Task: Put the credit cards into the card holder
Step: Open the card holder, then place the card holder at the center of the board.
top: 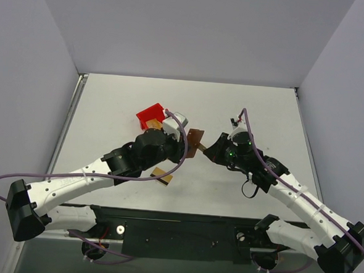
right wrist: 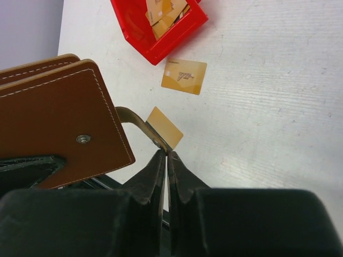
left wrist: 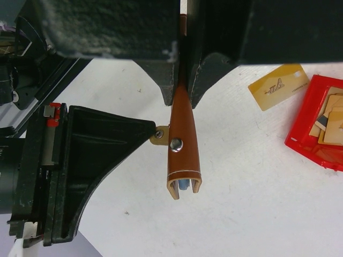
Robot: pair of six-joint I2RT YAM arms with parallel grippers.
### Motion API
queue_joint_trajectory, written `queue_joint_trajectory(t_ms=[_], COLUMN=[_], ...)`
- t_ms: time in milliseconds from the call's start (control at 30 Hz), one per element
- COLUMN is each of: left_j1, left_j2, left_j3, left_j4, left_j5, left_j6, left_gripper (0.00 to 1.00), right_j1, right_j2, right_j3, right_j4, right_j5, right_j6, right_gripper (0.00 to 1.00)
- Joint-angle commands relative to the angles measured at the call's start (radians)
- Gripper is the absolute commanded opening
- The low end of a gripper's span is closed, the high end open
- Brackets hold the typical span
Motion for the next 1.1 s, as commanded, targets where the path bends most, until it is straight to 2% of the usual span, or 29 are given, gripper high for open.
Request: queue_joint_trajectory(t_ms=[0,167,233,267,400,567,800,933,967,1067], left_j1=[0.005,0.021,0.036,0.042,0.091,0.105,0.105,0.099,0.097,0.093], left_j2=[0.03,0.071,0.096,0.115,0.198,0.313,0.471,0.573,0.594,0.61], left_j3=[-0.005,-0.066,-0.101,-0.124,-0.19,-0.236,-0.258,-0.243,-0.238,-0.232], left_j4=[0.071,0.13,0.182,0.213,0.32,0.456,0.725,0.802,0.801,0.766], left_j5=[0.012,0.065,0.106,0.123,0.233,0.338,0.471,0.558,0.566,0.569], left_j6=[-0.056,-0.122,-0.159,-0.173,-0.254,-0.321,-0.452,-0.522,-0.53,-0.526], left_gripper=[0.0,0.0,0.0,0.0,0.0,0.0,0.0,0.0,0.02,0.16], right_j1=[-0.012,-0.058,-0.092,-0.101,-0.138,-0.167,-0.17,-0.175,-0.175,-0.179], right_j2=[-0.042,-0.087,-0.105,-0.113,-0.188,-0.222,-0.208,-0.228,-0.23,-0.239], right_j3=[0.01,-0.024,-0.029,-0.032,-0.042,-0.042,-0.05,-0.061,-0.062,-0.064], right_j4=[-0.048,-0.082,-0.118,-0.141,-0.187,-0.215,-0.215,-0.217,-0.217,-0.22], right_j5=[0.073,0.064,0.064,0.069,0.095,0.098,0.075,0.087,0.09,0.09], right_j6=[-0.007,-0.013,-0.02,-0.023,-0.038,-0.049,-0.026,-0.023,-0.023,-0.021], right_gripper=[0.0,0.0,0.08,0.17,0.31,0.32,0.32,0.32,0.33,0.33])
